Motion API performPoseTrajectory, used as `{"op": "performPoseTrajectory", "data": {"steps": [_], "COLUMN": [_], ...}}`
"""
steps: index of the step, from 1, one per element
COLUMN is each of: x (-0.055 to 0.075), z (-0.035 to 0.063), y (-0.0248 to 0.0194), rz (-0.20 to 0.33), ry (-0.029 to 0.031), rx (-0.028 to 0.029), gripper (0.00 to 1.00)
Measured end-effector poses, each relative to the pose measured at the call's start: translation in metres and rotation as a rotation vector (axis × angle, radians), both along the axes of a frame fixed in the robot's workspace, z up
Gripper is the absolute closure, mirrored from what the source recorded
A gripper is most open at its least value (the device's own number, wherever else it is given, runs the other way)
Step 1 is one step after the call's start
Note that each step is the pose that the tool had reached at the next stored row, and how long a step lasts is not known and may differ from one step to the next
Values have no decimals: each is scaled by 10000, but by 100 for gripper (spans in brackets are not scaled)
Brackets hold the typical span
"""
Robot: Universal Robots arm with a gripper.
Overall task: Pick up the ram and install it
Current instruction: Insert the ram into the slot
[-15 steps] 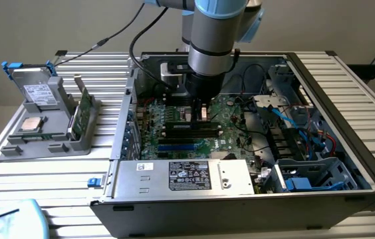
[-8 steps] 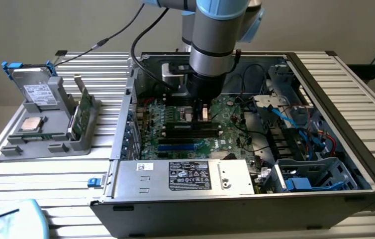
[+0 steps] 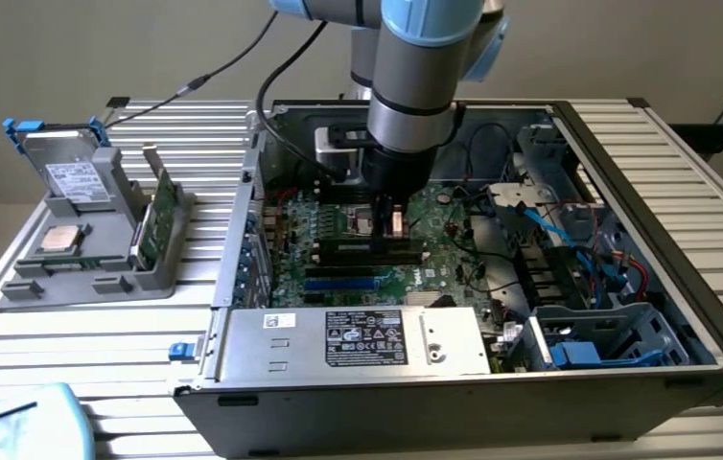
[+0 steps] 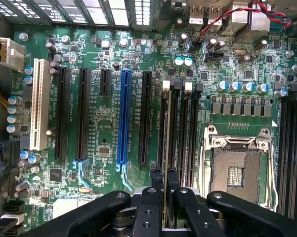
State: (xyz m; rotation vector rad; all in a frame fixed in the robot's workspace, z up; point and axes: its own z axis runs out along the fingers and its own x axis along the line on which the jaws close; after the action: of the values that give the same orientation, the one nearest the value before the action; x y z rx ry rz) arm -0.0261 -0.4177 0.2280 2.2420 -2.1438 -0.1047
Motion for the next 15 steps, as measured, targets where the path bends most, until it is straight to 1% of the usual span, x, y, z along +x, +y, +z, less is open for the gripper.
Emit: {"op": "performPoseTrajectory", "data": {"steps": [3, 11, 15], "x": [-2, -7, -11], "z": [-24, -29, -38], "y": [0, 0, 0], "rz": [0, 0, 0], "ry": [10, 42, 43], "rx": [0, -1, 2], "gripper": [85, 85, 85]}}
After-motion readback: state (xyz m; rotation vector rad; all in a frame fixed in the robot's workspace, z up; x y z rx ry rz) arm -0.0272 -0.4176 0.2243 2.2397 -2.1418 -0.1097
